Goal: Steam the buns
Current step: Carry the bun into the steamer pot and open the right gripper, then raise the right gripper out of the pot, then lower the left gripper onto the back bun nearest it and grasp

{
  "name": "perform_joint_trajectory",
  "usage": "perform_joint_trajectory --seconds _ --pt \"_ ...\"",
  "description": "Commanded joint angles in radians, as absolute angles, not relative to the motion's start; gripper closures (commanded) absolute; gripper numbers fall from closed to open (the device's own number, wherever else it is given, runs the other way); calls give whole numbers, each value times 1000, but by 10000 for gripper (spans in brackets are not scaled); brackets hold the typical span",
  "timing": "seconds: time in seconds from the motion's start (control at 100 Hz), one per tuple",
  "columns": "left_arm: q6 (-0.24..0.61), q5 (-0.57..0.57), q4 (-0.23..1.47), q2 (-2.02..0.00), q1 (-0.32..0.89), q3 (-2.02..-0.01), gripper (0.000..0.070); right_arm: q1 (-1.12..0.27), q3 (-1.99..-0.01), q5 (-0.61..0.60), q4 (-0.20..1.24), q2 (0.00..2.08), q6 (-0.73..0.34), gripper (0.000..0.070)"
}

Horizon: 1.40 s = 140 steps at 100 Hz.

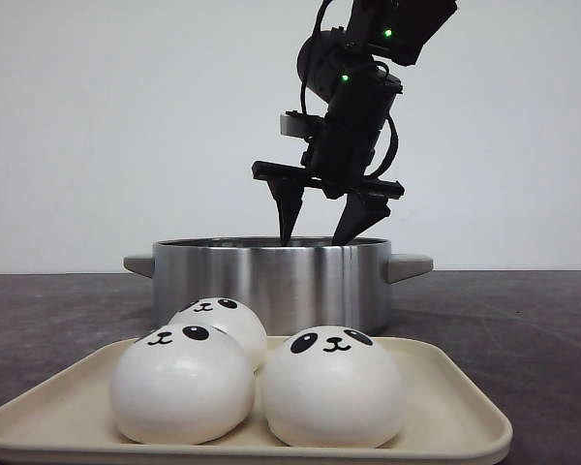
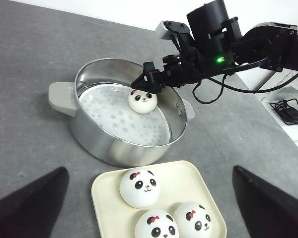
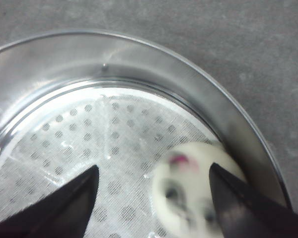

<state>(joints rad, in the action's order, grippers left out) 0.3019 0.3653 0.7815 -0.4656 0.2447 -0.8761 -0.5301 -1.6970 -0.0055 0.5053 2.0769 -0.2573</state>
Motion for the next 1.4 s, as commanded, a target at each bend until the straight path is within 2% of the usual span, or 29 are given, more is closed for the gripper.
perform_joint_trajectory --seconds 0.0,0.21,0.25,0.32,0.33,0.52,0.55,0.58,0.66,0.86,1.14,1.39 --pt "289 363 771 -469 248 -886 62 -537 -1717 1 495 2095 -243 256" --pt "269 363 768 -480 248 -886 62 -538 -1760 -2 539 1989 -223 272" --pt "257 363 768 -490 248 -886 62 -542 -1768 -2 556 1954 -219 375" --pt "246 363 768 -520 249 -886 60 -554 -1773 2 587 1880 -212 696" --pt "246 364 768 -525 250 -886 60 -556 -1773 1 591 1868 -209 700" --pt "248 391 766 -667 295 -886 50 -610 -1773 4 704 1615 -167 691" --pt "247 391 763 -694 312 -886 40 -621 -1773 8 724 1574 -167 691" --pt "247 390 760 -727 335 -886 0 -633 -1773 15 743 1533 -167 691" --pt "249 387 739 -800 393 -886 0 -669 -1773 49 783 1429 -167 691" --pt "284 308 689 -997 545 -893 0 -744 -1773 136 809 1224 -165 691" --pt "414 239 578 -1235 651 -907 0 -753 -1773 168 866 1096 -170 691" --pt "424 147 591 -1470 709 -1036 0 -753 -1773 192 960 1086 -186 691"
